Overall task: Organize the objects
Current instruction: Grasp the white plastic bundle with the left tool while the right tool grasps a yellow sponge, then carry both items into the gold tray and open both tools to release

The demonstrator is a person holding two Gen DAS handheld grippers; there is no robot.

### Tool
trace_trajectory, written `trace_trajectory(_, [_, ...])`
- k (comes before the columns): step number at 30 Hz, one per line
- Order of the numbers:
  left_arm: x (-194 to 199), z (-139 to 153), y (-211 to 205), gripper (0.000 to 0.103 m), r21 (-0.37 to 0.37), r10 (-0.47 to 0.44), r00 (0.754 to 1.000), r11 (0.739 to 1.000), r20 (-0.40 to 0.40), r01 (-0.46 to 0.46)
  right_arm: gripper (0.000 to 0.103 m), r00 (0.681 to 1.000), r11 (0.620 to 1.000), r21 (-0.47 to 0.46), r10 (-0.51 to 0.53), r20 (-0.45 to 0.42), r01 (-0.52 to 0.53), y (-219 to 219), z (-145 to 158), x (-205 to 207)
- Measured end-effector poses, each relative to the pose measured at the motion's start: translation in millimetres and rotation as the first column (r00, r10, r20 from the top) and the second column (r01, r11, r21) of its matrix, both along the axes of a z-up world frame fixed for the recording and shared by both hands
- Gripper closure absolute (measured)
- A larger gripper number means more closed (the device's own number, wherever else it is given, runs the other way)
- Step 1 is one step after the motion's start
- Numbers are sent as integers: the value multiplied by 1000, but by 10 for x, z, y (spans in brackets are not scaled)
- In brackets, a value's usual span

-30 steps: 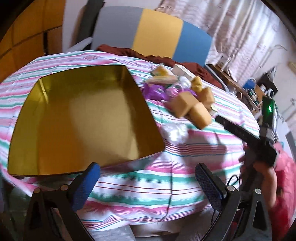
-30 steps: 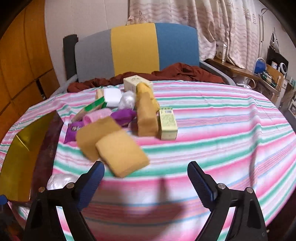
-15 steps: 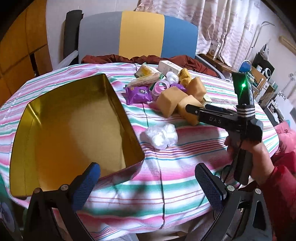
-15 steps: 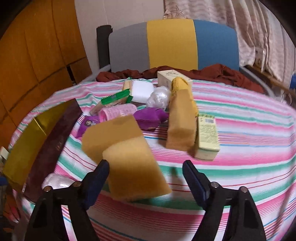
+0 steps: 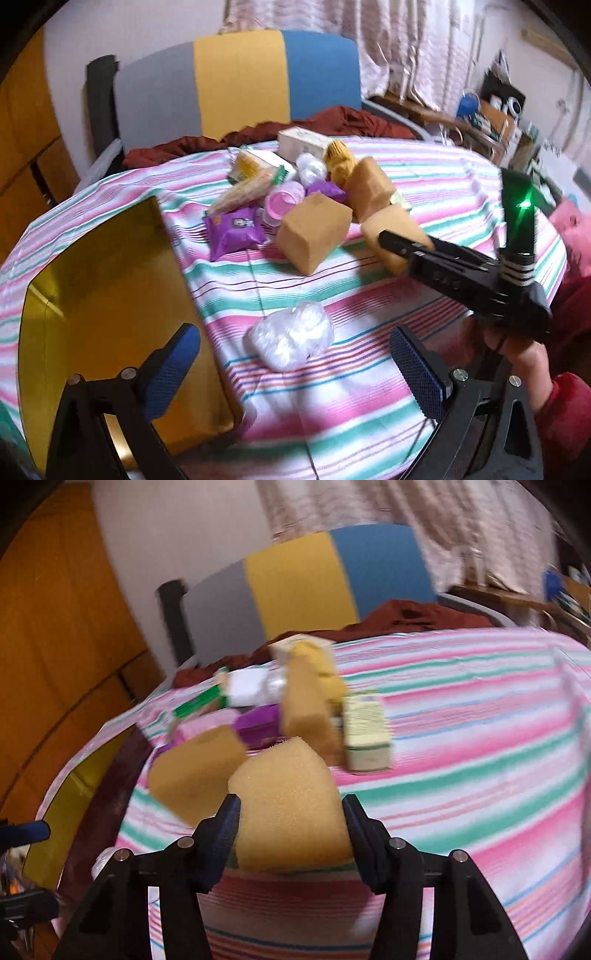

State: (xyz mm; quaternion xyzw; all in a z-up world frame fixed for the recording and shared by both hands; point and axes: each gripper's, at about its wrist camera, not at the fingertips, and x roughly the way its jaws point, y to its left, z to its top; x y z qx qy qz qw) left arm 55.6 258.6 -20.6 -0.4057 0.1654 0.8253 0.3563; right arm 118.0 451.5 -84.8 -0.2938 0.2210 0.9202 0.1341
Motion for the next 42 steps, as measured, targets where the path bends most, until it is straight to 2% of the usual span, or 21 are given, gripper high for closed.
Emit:
trace_trajectory(2, [-54,-58,110,9,-30,-25,1000,999,12,25,46,1000,1000,-9,-8,-12,8,8,-14,33])
trace_trajectory(4, [-105,-132,226,24,-68,-60,998,996,29,62,46,1000,1000,0,-9,-18,9,-5,-13,30])
trace_trajectory(6, [-154,-220,335,31,-112,-97,994,988,52,102,46,1000,1000,-4,-8,-19,8,-3,-26,11])
trace_trajectory(9, [-173,-304,425,33,-164,-138,989,976,54,145,46,999,998,-59,-16,-36,14,84,-75,53])
trace_trajectory(11, [-163,-352,462,39,-204,-164,986,964,41,169,46,999,996,-91,-24,-44,20,120,-102,72])
trace_trajectory(12, [-159,-381,476,45,-220,-174,984,959,39,179,46,999,995,-100,-25,-47,20,130,-111,71])
trace_trajectory(13, [-160,-410,479,51,-229,-183,982,955,46,189,46,999,995,-100,-25,-48,20,121,-112,82])
trace_trajectory(17, [-138,-457,481,53,-223,-194,980,954,42,199,46,999,995,-95,-25,-47,20,112,-115,86])
trace_trajectory(22, [-77,-441,477,58,-172,-205,978,963,38,208,45,998,994,-104,-28,-48,23,128,-132,93])
trace_trajectory(28, [-126,-265,279,59,-2,-122,985,992,122,123,45,999,995,-100,-30,-45,25,116,-134,87])
trace_trajectory(30, [-139,-209,226,59,22,-93,988,996,120,91,45,999,995,-96,-31,-44,26,111,-133,83])
trace_trajectory(37, [-166,9,-174,59,170,-12,991,985,135,-11,47,999,999,-40,-34,-41,32,14,-87,96])
trace_trajectory(42, [-216,143,-526,59,206,57,994,976,93,-75,49,998,999,9,-46,-38,47,-91,-43,155])
